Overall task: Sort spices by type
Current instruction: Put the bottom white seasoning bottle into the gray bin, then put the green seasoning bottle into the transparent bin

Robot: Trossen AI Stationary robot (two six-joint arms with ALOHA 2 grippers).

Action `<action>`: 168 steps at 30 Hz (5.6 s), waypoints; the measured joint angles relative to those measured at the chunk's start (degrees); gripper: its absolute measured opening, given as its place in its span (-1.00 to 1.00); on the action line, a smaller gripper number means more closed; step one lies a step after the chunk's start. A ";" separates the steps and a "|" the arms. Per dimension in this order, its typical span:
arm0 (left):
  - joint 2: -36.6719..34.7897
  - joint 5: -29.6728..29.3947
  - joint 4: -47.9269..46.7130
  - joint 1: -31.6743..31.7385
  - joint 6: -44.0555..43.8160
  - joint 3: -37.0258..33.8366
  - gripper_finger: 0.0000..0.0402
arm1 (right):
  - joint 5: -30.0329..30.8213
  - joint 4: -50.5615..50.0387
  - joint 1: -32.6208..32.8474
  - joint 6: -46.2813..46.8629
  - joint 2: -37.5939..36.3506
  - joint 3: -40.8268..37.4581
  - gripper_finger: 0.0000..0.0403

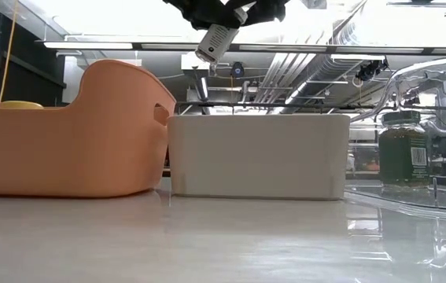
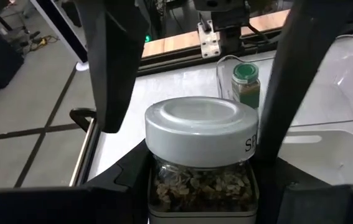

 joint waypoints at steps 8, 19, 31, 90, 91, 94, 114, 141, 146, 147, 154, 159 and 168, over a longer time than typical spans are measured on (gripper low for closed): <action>0.00 -0.47 0.32 0.03 0.02 0.00 -0.19 | -0.50 0.03 0.02 0.13 0.02 0.00 0.10; -0.02 -0.19 -0.08 -0.01 -1.90 0.00 -0.19 | -1.74 0.36 -0.04 0.32 0.02 0.00 -0.02; -1.80 -2.91 -11.02 1.06 -3.51 0.12 0.78 | 2.00 -4.32 -3.11 -1.45 -2.70 -0.13 -0.02; -41.90 -10.14 6.16 10.48 -24.75 -28.35 0.79 | -4.01 -17.41 14.48 31.62 6.77 -13.96 0.74; -41.90 -10.15 6.31 10.48 -24.66 -28.35 0.79 | -4.01 -17.60 14.37 31.62 6.03 -13.92 0.74; -41.79 -11.90 5.87 10.55 -26.40 -28.06 0.79 | -4.04 -19.72 14.21 32.32 3.38 -13.92 0.71; -14.34 -16.38 -25.04 37.50 -35.92 -17.63 -0.86 | 4.72 -7.38 3.28 27.08 -8.03 -13.90 0.69; -21.27 -50.06 -21.55 36.39 -76.05 -38.67 -1.00 | 3.16 -7.24 1.42 24.55 -7.98 -13.90 0.69; -20.98 -52.58 -18.32 37.33 -74.54 -39.04 -1.00 | 3.15 -7.23 1.42 25.53 -7.98 -13.90 0.69; -20.96 -52.58 -17.18 37.61 -73.20 -39.04 -1.00 | 3.15 -7.21 1.42 25.58 -7.98 -13.90 0.69; -19.04 -51.64 -12.88 39.96 -67.15 -39.01 -1.00 | 3.14 -6.79 1.42 25.76 -7.98 -13.90 0.69; -15.91 -49.96 -12.71 40.19 -67.13 -39.01 -1.00 | 3.16 -5.16 1.42 25.72 -7.98 -13.90 0.69; -13.64 -49.22 -12.94 40.05 -67.58 -38.92 -1.00 | 3.16 -4.34 1.42 26.10 -7.98 -13.90 0.69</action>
